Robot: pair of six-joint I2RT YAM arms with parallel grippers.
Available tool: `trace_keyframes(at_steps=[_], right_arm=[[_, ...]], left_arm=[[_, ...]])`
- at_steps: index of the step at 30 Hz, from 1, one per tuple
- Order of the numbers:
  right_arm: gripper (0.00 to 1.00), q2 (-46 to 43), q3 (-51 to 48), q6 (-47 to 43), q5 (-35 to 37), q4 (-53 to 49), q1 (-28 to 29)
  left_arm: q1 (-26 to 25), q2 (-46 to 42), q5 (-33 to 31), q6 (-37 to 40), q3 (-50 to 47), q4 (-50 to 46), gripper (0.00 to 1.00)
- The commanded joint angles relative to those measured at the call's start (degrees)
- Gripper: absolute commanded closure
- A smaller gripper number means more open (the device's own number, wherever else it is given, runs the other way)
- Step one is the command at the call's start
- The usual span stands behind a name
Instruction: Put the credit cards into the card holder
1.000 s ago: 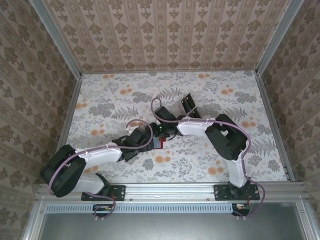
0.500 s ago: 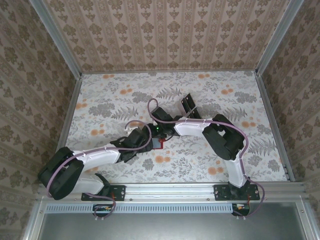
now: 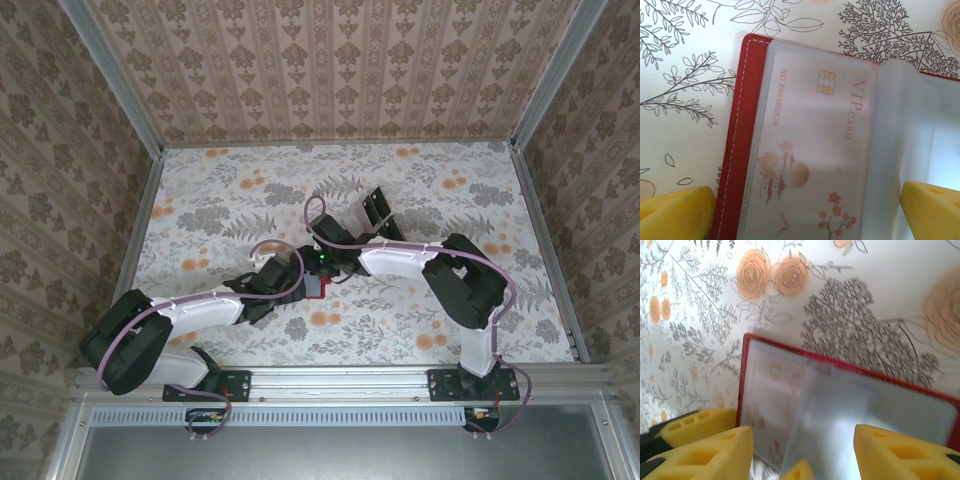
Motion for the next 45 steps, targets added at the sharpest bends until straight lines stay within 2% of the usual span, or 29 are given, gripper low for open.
trace_keyframes(at_steps=[1,12,34,39,45], right_arm=[[0.43,-0.83,-1.56,1.71,2.17,-1.39,0.17],[0.43,3.78,-0.60,2.23,1.34,0.49,-0.49],[0.44,7.93,-1.47,8.04,-8.39,12.37,-1.81],[0.43,7.87,-1.43,8.80,-9.47,13.19,-1.83],[0.44,7.82,-0.19,9.02,-9.90,12.76,-1.59]], left_arm=[[1.46,2.98,0.45,-2.28,-4.22,-5.49,0.00],[1.53,2.39,0.66,-2.12,-4.48,-5.05,0.00],[1.64,0.30,0.90,-1.36,-4.56,-5.30,0.00],[1.98,-3.24,0.66,-0.47,-4.74,-5.94,0.00],[2.67,-12.46,-0.60,-0.10,-5.68,-8.80,0.00]])
